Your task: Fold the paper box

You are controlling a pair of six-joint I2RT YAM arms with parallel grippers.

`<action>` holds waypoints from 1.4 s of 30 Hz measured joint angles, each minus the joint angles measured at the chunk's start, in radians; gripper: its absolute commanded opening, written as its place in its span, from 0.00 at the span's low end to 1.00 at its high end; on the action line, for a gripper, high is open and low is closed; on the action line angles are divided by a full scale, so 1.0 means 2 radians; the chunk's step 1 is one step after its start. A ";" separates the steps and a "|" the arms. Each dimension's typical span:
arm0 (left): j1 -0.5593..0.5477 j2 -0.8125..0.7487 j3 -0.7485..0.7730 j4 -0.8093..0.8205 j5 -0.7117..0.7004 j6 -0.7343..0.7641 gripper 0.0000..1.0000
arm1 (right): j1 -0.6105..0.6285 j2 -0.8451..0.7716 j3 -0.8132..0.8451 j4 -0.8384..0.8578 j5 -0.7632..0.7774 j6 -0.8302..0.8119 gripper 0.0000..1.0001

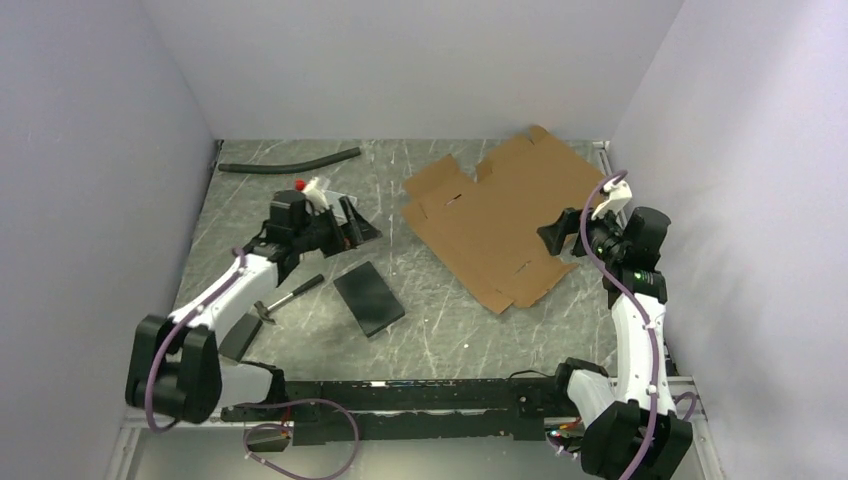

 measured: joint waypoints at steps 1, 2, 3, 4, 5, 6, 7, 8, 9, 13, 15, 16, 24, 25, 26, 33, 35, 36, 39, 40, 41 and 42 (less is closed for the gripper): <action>-0.014 0.016 0.003 0.006 -0.004 -0.004 0.99 | 0.000 0.004 0.000 -0.006 -0.024 -0.015 1.00; -0.027 0.037 0.010 0.012 -0.008 -0.010 1.00 | 0.002 0.006 0.000 -0.010 -0.045 -0.028 1.00; -0.037 0.058 0.018 0.020 -0.010 -0.011 1.00 | 0.002 0.007 0.000 -0.014 -0.061 -0.038 1.00; -0.046 0.078 0.026 0.030 -0.013 -0.013 1.00 | 0.002 0.008 0.000 -0.018 -0.073 -0.046 1.00; -0.050 0.093 0.031 0.039 -0.016 -0.014 0.99 | 0.002 0.008 0.000 -0.019 -0.082 -0.052 1.00; -0.052 0.113 0.038 0.054 -0.019 -0.015 0.98 | 0.002 0.008 0.000 -0.021 -0.090 -0.058 1.00; -0.052 0.130 0.044 0.066 -0.023 -0.016 0.98 | 0.002 0.008 0.000 -0.022 -0.098 -0.063 1.00; -0.052 0.151 0.052 0.078 -0.029 -0.018 0.96 | 0.002 0.008 0.000 -0.022 -0.104 -0.067 1.00; -0.051 0.170 0.062 0.087 -0.032 -0.020 0.95 | 0.002 0.008 0.000 -0.022 -0.109 -0.070 1.00; -0.050 0.253 0.116 0.118 -0.038 -0.027 0.93 | 0.002 0.007 0.000 -0.022 -0.122 -0.076 1.00; -0.050 0.292 0.141 0.138 -0.037 -0.033 0.93 | 0.002 0.007 0.000 -0.023 -0.125 -0.077 1.00; -0.050 0.307 0.150 0.146 -0.037 -0.036 0.91 | 0.003 0.007 0.000 -0.023 -0.125 -0.077 1.00; -0.050 0.405 0.183 0.220 -0.031 -0.049 0.76 | 0.013 0.008 0.000 -0.025 -0.125 -0.082 1.00; -0.050 0.413 0.183 0.236 -0.025 -0.053 0.74 | 0.014 0.008 0.000 -0.026 -0.125 -0.083 1.00; -0.051 0.420 0.185 0.248 -0.022 -0.055 0.73 | 0.016 0.009 0.000 -0.026 -0.124 -0.084 1.00; -0.058 0.460 0.216 0.284 -0.001 -0.063 0.59 | 0.024 0.015 0.000 -0.026 -0.122 -0.090 1.00; -0.062 0.465 0.218 0.287 0.003 -0.066 0.51 | 0.024 0.015 0.000 -0.026 -0.121 -0.090 1.00; -0.063 0.466 0.219 0.288 0.005 -0.067 0.46 | 0.025 0.015 0.000 -0.026 -0.121 -0.091 1.00; -0.068 0.467 0.220 0.288 0.007 -0.065 0.10 | 0.027 0.018 0.000 -0.026 -0.119 -0.093 1.00; -0.069 0.467 0.220 0.287 0.007 -0.068 0.03 | 0.028 0.019 0.000 -0.027 -0.119 -0.093 1.00; -0.070 0.467 0.220 0.287 0.007 -0.063 0.00 | 0.028 0.020 0.000 -0.027 -0.118 -0.094 1.00; -0.071 0.466 0.220 0.289 0.007 -0.060 0.00 | 0.028 0.020 0.000 -0.027 -0.118 -0.094 1.00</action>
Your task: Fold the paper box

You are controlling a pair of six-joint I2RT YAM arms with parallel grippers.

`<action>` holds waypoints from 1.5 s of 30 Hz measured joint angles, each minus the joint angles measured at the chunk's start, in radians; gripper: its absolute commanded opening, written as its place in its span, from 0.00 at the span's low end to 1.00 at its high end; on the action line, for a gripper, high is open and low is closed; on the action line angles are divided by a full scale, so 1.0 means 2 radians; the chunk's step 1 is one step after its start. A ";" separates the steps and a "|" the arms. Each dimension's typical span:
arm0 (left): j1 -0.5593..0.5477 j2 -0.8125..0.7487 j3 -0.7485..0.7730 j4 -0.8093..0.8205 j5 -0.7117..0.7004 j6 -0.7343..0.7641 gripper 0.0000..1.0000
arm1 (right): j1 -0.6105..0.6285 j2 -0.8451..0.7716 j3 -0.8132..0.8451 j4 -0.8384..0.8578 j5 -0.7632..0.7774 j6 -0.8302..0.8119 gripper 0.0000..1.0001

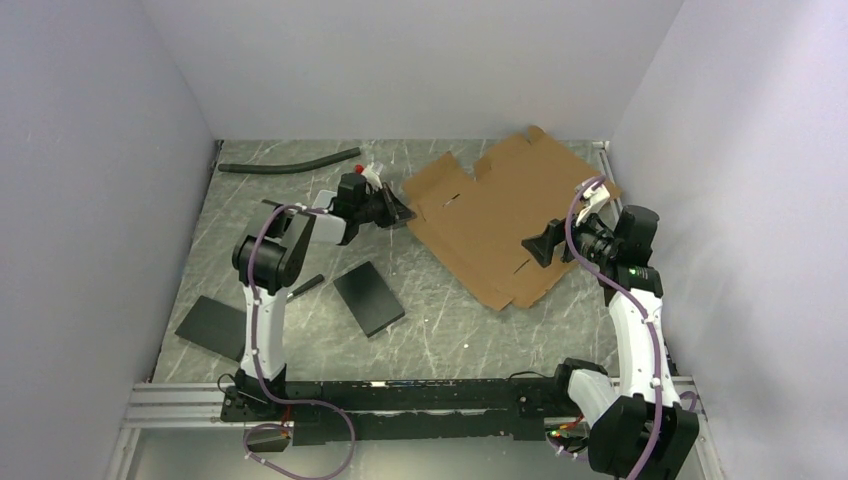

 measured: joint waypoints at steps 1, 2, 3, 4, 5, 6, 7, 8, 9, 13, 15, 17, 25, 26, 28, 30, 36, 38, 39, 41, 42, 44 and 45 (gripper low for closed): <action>-0.001 -0.003 -0.002 0.002 -0.002 0.004 0.00 | 0.001 0.001 0.000 -0.001 0.001 -0.001 1.00; -0.002 -0.009 -0.006 0.004 -0.005 0.009 0.00 | 0.001 0.001 0.000 -0.002 0.002 -0.002 1.00; -0.004 -0.021 -0.018 0.007 -0.013 0.015 0.00 | 0.001 0.001 0.000 -0.002 0.003 -0.003 1.00; -0.005 -0.039 -0.035 0.009 -0.023 0.023 0.00 | 0.002 0.001 0.000 -0.002 0.004 -0.003 1.00; -0.005 -0.056 -0.048 0.010 -0.030 0.027 0.00 | 0.002 0.001 0.000 -0.002 0.004 -0.003 1.00; -0.006 -0.080 -0.067 0.011 -0.042 0.036 0.00 | 0.002 0.001 0.000 -0.002 0.004 -0.004 1.00; -0.007 -0.102 -0.081 0.011 -0.052 0.041 0.00 | 0.002 0.001 0.000 -0.003 0.004 -0.004 1.00; -0.009 -0.127 -0.097 0.013 -0.064 0.048 0.00 | 0.002 0.001 0.000 -0.003 0.004 -0.004 1.00; -0.010 -0.155 -0.114 0.017 -0.077 0.052 0.00 | 0.002 0.002 0.000 -0.003 0.003 -0.004 1.00; -0.018 -0.264 -0.181 0.046 -0.124 0.060 0.00 | 0.002 0.004 0.000 -0.002 -0.002 -0.002 1.00; -0.019 -0.309 -0.216 0.058 -0.150 0.056 0.00 | 0.002 0.008 0.000 -0.001 -0.007 0.005 1.00; -0.020 -0.339 -0.245 0.063 -0.173 0.047 0.00 | 0.002 0.012 -0.005 0.009 -0.006 0.018 1.00; -0.034 -0.415 -0.307 0.037 -0.235 0.035 0.00 | 0.004 0.047 -0.031 0.067 0.078 0.150 1.00; -0.037 -0.425 -0.310 0.035 -0.241 0.036 0.00 | 0.004 0.052 -0.033 0.073 0.086 0.168 1.00; -0.041 -0.441 -0.316 0.031 -0.250 0.036 0.00 | 0.004 0.061 -0.039 0.086 0.095 0.200 1.00; -0.042 -0.451 -0.321 0.030 -0.257 0.036 0.00 | 0.004 0.068 -0.045 0.096 0.100 0.225 1.00; -0.049 -0.458 -0.331 0.019 -0.274 0.035 0.00 | 0.004 0.113 -0.047 0.097 0.117 0.269 1.00; -0.052 -0.458 -0.335 0.017 -0.278 0.034 0.00 | 0.004 0.133 -0.047 0.093 0.126 0.282 1.00; -0.054 -0.458 -0.337 0.017 -0.281 0.033 0.00 | 0.004 0.141 -0.047 0.091 0.127 0.288 1.00; -0.059 -0.458 -0.342 0.017 -0.288 0.032 0.00 | 0.004 0.154 -0.047 0.087 0.127 0.300 1.00; -0.061 -0.458 -0.344 0.016 -0.291 0.032 0.00 | 0.004 0.158 -0.047 0.086 0.127 0.306 1.00; -0.066 -0.458 -0.348 0.017 -0.297 0.031 0.00 | 0.004 0.162 -0.047 0.086 0.126 0.319 0.99; -0.069 -0.458 -0.350 0.017 -0.300 0.029 0.00 | 0.004 0.162 -0.047 0.086 0.125 0.324 0.99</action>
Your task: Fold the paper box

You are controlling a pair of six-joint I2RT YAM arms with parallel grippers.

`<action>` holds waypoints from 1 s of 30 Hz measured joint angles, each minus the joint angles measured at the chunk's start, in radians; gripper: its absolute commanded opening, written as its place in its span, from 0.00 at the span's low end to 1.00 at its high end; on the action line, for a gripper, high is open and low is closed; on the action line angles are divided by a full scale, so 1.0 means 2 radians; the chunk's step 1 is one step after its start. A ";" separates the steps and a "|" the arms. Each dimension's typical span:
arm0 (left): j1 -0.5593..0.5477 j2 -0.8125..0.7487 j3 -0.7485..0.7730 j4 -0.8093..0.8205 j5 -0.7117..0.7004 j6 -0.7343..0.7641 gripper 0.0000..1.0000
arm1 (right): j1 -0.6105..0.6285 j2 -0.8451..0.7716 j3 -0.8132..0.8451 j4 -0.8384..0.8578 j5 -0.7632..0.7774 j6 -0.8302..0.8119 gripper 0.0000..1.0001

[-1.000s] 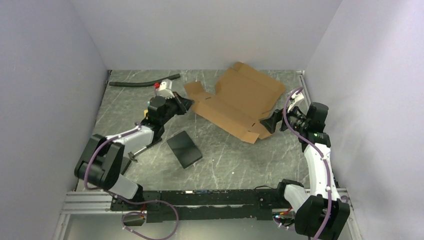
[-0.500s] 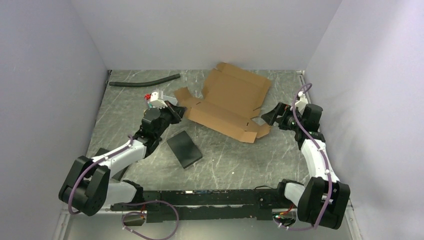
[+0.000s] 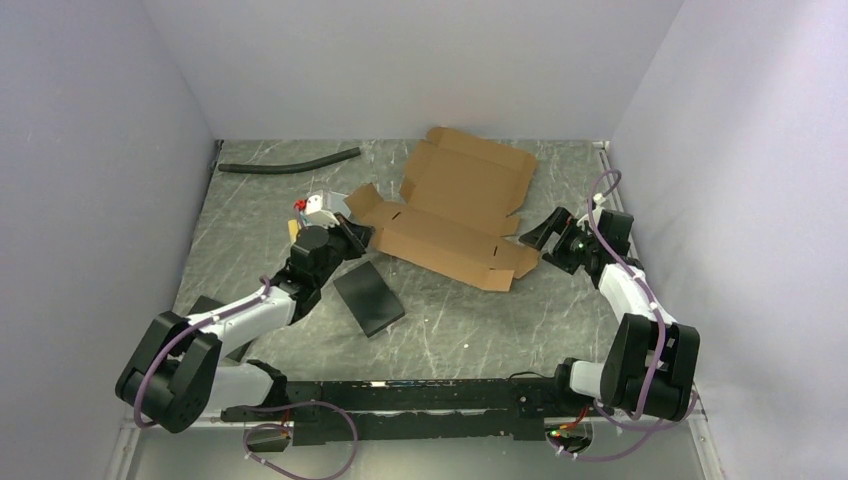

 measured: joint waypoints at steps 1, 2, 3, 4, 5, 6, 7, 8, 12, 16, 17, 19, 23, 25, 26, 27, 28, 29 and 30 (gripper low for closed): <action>-0.002 0.000 -0.001 0.000 -0.001 -0.001 0.00 | 0.000 0.000 0.000 0.000 0.000 0.006 0.97; -0.005 0.000 -0.002 0.000 -0.004 -0.002 0.00 | 0.000 0.000 0.000 0.001 -0.001 0.010 0.96; -0.007 0.000 -0.004 0.000 -0.006 -0.003 0.00 | 0.000 0.002 0.000 0.001 -0.001 0.016 0.94; -0.010 0.000 -0.005 0.000 -0.009 -0.004 0.00 | 0.000 0.006 0.000 0.002 0.000 0.021 0.92; -0.012 0.000 -0.005 0.000 -0.011 -0.004 0.00 | 0.000 0.010 0.000 0.002 -0.001 0.024 0.90; -0.015 0.000 -0.006 0.001 -0.013 -0.005 0.00 | 0.000 0.017 0.000 0.002 -0.001 0.028 0.86; -0.018 0.000 -0.008 0.000 -0.015 -0.005 0.00 | 0.000 0.026 0.000 0.002 -0.001 0.030 0.84; -0.021 0.000 -0.009 0.000 -0.017 -0.005 0.00 | 0.000 0.033 0.000 0.001 -0.001 0.031 0.81; -0.032 0.002 -0.010 0.000 -0.024 -0.005 0.00 | 0.000 0.050 0.000 -0.002 0.001 0.035 0.65; -0.039 0.002 -0.010 0.000 -0.029 -0.004 0.00 | 0.001 0.042 0.000 -0.002 0.009 0.033 0.43; -0.041 0.002 -0.010 0.000 -0.030 -0.004 0.00 | 0.001 0.038 0.000 -0.001 0.014 0.031 0.37; -0.043 0.002 -0.010 0.000 -0.030 -0.004 0.00 | 0.001 0.032 0.000 -0.001 0.022 0.028 0.24; -0.048 -0.001 -0.011 -0.001 -0.030 0.001 0.00 | 0.001 0.028 0.000 0.000 0.043 0.019 0.00; -0.048 -0.005 -0.015 0.000 -0.029 0.002 0.00 | -0.001 0.027 0.000 0.000 0.052 0.014 0.00; -0.049 -0.008 -0.017 -0.001 -0.027 0.004 0.00 | -0.001 0.027 0.000 -0.001 0.055 0.013 0.00; -0.051 -0.011 -0.020 0.000 -0.025 0.005 0.00 | 0.000 0.024 0.000 -0.001 0.058 0.009 0.00; -0.051 -0.014 -0.022 0.000 -0.023 0.006 0.00 | 0.000 0.020 0.000 -0.002 0.060 0.006 0.00; -0.052 -0.018 -0.025 0.000 -0.020 0.007 0.01 | 0.001 0.014 0.000 -0.002 0.062 0.003 0.00; -0.052 -0.022 -0.028 -0.001 -0.016 0.007 0.05 | 0.001 0.005 0.000 -0.002 0.062 0.000 0.00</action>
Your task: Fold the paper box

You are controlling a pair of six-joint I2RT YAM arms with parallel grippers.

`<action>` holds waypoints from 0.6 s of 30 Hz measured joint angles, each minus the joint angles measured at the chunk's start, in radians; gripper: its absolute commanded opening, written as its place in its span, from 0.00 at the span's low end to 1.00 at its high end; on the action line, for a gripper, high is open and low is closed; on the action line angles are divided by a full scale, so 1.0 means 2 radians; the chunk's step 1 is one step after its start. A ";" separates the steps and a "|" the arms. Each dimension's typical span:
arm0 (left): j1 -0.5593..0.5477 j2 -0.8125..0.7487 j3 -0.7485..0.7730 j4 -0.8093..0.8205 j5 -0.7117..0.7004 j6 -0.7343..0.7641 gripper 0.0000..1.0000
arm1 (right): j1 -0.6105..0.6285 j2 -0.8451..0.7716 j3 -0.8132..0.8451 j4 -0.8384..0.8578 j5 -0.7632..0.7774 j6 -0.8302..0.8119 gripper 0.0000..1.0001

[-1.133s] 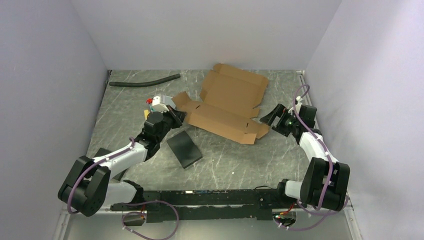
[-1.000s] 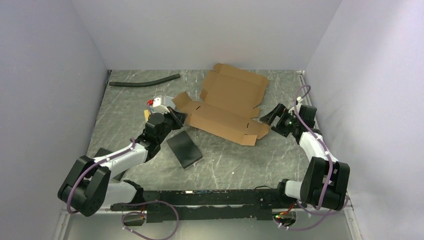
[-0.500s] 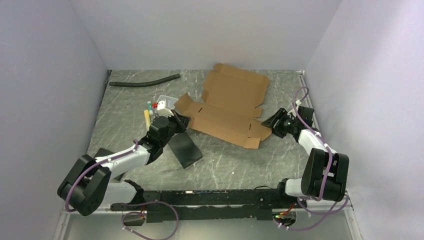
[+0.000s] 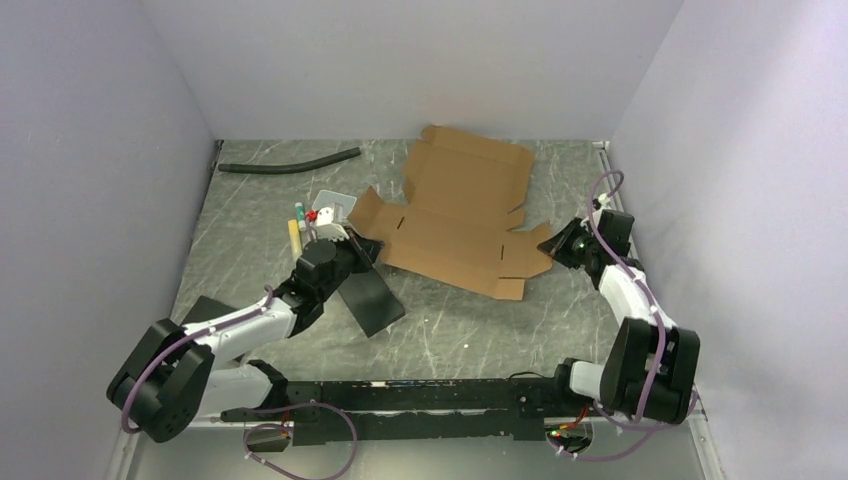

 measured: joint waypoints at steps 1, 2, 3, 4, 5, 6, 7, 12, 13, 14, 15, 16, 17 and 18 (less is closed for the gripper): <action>0.000 -0.005 -0.003 0.000 0.004 0.001 0.09 | 0.000 -0.014 0.000 0.000 0.001 -0.004 0.00; 0.000 -0.010 -0.005 -0.001 0.006 0.002 0.12 | 0.000 -0.030 0.000 0.000 0.002 -0.007 0.00; 0.000 -0.017 -0.007 -0.004 0.010 0.002 0.16 | 0.000 -0.048 0.000 0.001 0.002 -0.011 0.00; 0.000 -0.027 -0.009 -0.007 0.015 0.004 0.18 | 0.000 -0.071 0.000 0.001 0.003 -0.017 0.00; 0.000 -0.039 -0.011 -0.011 0.021 0.006 0.22 | 0.000 -0.088 0.000 0.002 0.003 -0.022 0.00; 0.000 -0.050 -0.012 -0.016 0.025 0.010 0.28 | 0.000 -0.108 0.000 0.003 0.003 -0.029 0.00; 0.000 -0.059 -0.013 -0.020 0.029 0.012 0.32 | 0.000 -0.126 0.000 0.007 0.003 -0.037 0.00; 0.000 -0.160 -0.028 -0.066 0.040 0.022 0.50 | -0.008 -0.188 0.000 0.011 0.003 -0.094 0.00; 0.000 -0.181 -0.030 -0.075 0.041 0.026 0.52 | -0.009 -0.194 0.001 0.009 0.003 -0.105 0.00; 0.000 -0.199 -0.030 -0.087 0.042 0.028 0.54 | -0.011 -0.199 0.004 0.001 0.002 -0.120 0.00; 0.000 -0.225 -0.030 -0.106 0.043 0.032 0.57 | -0.013 -0.202 0.009 -0.008 0.001 -0.137 0.00; 0.000 -0.251 -0.030 -0.125 0.044 0.038 0.58 | -0.013 -0.205 0.018 -0.020 -0.003 -0.157 0.00; 0.000 -0.271 -0.029 -0.142 0.044 0.042 0.60 | -0.014 -0.207 0.025 -0.030 -0.007 -0.173 0.00; 0.000 -0.296 -0.027 -0.166 0.044 0.048 0.61 | -0.014 -0.208 0.037 -0.044 -0.011 -0.195 0.00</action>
